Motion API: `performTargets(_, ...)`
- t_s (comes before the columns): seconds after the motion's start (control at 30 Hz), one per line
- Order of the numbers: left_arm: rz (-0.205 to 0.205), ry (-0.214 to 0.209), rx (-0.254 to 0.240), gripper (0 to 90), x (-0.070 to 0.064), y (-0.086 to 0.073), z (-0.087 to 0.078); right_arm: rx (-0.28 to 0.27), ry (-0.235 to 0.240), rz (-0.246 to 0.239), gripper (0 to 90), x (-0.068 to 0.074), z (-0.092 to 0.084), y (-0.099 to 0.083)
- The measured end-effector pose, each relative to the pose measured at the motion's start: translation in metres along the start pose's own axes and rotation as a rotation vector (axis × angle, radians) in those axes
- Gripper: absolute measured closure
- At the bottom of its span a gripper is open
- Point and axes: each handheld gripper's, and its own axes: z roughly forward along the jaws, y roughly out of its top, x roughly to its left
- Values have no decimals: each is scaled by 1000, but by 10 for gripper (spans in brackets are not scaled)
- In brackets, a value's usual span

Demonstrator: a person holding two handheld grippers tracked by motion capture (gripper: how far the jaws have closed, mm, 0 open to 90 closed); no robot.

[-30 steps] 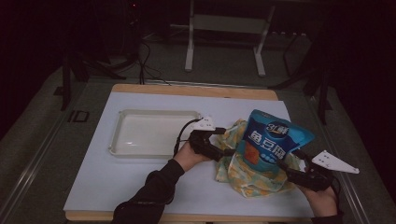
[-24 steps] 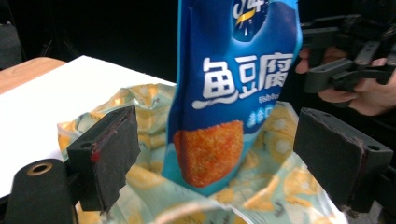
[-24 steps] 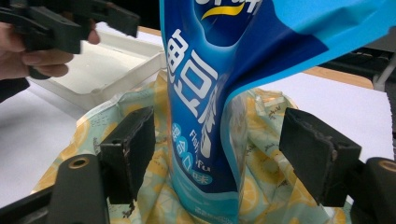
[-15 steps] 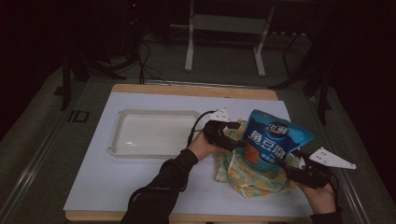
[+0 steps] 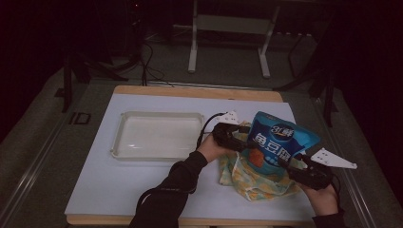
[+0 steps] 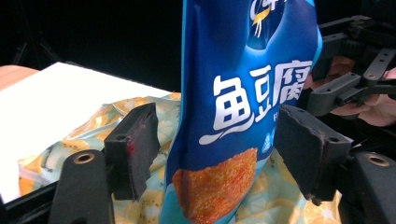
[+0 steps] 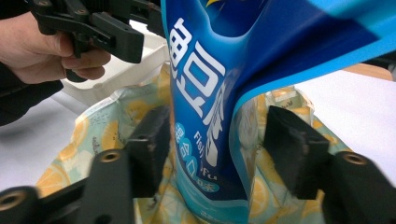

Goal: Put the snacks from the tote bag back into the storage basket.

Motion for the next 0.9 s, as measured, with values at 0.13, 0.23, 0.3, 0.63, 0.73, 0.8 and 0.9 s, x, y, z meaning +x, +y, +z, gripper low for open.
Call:
performTargets(0.13, 22, 12, 25, 397, -2, 0, 7, 12, 7, 7, 513, 0, 3, 0)
performTargets(0.23, 20, 26, 19, 457, -1, 0, 8, 16, -6, -3, 579, 1, 4, 0)
performTargets(0.3, 15, 33, 12, 525, 0, -1, 7, 17, -15, -1, 633, 1, 4, 0)
performTargets(0.63, 23, 62, 26, 690, -1, 3, 11, 37, -61, -29, 765, 3, 7, 3)
performTargets(0.73, 58, 80, 14, 761, -3, 3, 12, 35, -78, -46, 793, 5, 8, 3)
performTargets(0.8, 54, 81, 11, 797, -4, 4, 11, 33, -83, -54, 809, 5, 9, 3)
performTargets(0.9, 65, 84, 19, 849, -6, 6, 11, 35, -93, -60, 824, 5, 9, 4)
